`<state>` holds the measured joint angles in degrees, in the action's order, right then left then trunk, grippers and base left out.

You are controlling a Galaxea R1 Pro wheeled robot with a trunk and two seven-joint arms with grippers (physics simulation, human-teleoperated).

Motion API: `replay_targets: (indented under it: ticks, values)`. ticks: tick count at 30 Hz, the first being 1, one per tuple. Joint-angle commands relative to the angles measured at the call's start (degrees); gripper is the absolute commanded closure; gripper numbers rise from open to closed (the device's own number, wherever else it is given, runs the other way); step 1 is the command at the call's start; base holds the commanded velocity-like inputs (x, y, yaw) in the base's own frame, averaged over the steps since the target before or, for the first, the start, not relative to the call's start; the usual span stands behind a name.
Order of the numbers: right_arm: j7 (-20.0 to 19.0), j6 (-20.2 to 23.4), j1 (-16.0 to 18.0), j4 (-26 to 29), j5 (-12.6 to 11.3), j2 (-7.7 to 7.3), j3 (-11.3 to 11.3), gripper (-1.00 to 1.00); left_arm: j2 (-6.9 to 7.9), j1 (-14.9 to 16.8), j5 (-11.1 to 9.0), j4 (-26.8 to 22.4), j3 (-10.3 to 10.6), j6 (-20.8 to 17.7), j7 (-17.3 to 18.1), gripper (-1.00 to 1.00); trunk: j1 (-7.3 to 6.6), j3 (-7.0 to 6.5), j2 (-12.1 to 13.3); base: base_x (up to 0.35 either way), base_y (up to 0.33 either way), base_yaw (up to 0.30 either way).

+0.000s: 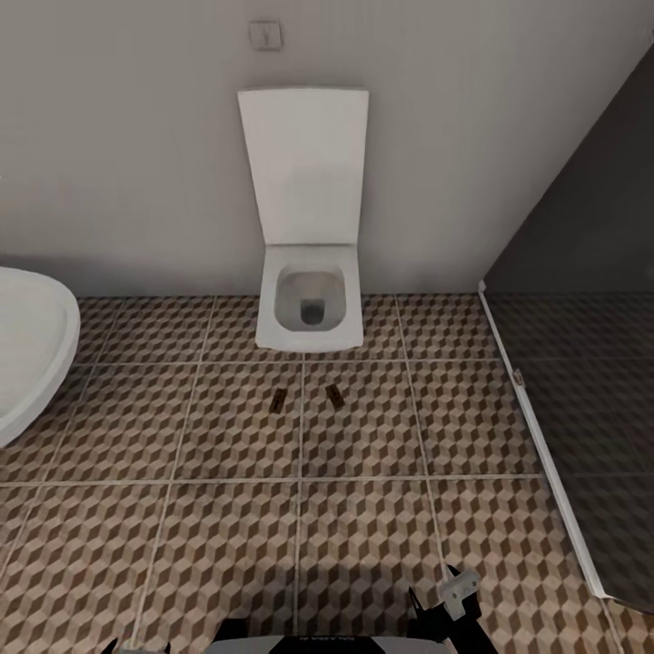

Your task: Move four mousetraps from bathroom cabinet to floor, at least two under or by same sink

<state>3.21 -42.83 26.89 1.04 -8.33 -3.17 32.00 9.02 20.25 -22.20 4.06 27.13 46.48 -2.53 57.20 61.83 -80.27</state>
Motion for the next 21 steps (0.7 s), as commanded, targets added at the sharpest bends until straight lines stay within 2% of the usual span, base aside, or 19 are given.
replay_targets:
  ticks: [1, 11, 21]
  values:
    - [0.2, -0.1, 0.0, 0.0, -0.4, -0.02, 0.5, -1.0, -0.09, 0.1, -0.1, 0.2, 0.5, 0.2, -0.3, -1.0, -0.23, -0.16, 0.4, 0.0, 0.0, 0.0]
    - [0.3, 0.1, 0.0, 0.0, -1.8, -0.01, 0.5, -1.0, -0.35, 0.1, -0.1, 0.2, 0.5, 0.1, -0.5, -1.0, -2.42, -1.96, 4.4, 0.0, 0.0, 0.0]
    - [0.3, 0.9, 0.0, 0.0, -2.0, 0.17, 0.5, -1.0, -0.75, 0.1, -0.1, 0.2, 0.5, 0.1, -0.6, -1.0, -4.62, -3.75, 8.4, 0.0, 0.0, 0.0]
